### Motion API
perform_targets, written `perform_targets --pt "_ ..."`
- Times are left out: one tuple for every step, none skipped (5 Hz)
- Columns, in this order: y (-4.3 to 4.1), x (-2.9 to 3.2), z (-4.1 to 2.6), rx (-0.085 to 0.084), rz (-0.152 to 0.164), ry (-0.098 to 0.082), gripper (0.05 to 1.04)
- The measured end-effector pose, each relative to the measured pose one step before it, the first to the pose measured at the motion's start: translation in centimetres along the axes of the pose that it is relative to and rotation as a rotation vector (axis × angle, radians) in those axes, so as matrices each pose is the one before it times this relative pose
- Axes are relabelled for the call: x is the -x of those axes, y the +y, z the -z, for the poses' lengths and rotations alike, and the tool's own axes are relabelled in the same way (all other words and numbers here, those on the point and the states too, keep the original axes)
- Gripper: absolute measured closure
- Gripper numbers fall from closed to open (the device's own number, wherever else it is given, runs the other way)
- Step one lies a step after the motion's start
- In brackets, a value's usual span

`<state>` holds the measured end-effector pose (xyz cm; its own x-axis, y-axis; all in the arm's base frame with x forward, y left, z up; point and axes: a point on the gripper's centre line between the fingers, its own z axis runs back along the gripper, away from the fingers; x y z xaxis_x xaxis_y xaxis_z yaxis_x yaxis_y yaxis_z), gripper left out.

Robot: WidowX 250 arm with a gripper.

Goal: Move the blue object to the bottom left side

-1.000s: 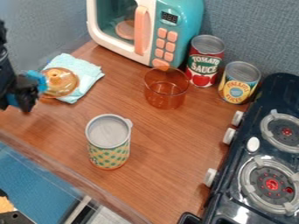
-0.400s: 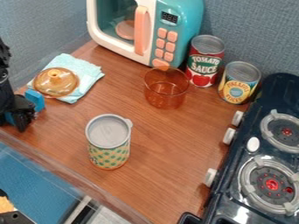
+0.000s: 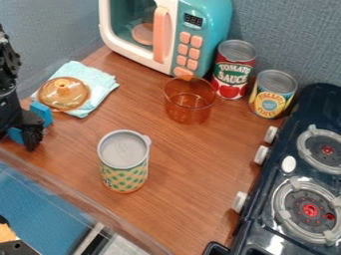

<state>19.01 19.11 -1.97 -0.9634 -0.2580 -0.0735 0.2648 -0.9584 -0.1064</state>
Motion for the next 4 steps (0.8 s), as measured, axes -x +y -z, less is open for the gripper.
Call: perform_targets --pt "0.746 0.366 -0.796 -0.0139 0.0050 0.0039 0.083" --pt "0.050 1.468 -2.929 -0.0368 0.0108 0.0724 0.083" --pt "-0.386 1.669 -3.401 0.0316 -0.0106 0.1018 0.083" --pt "0.007 0.059 -0.062 0.0011 0.0043 0.0011 0.083"
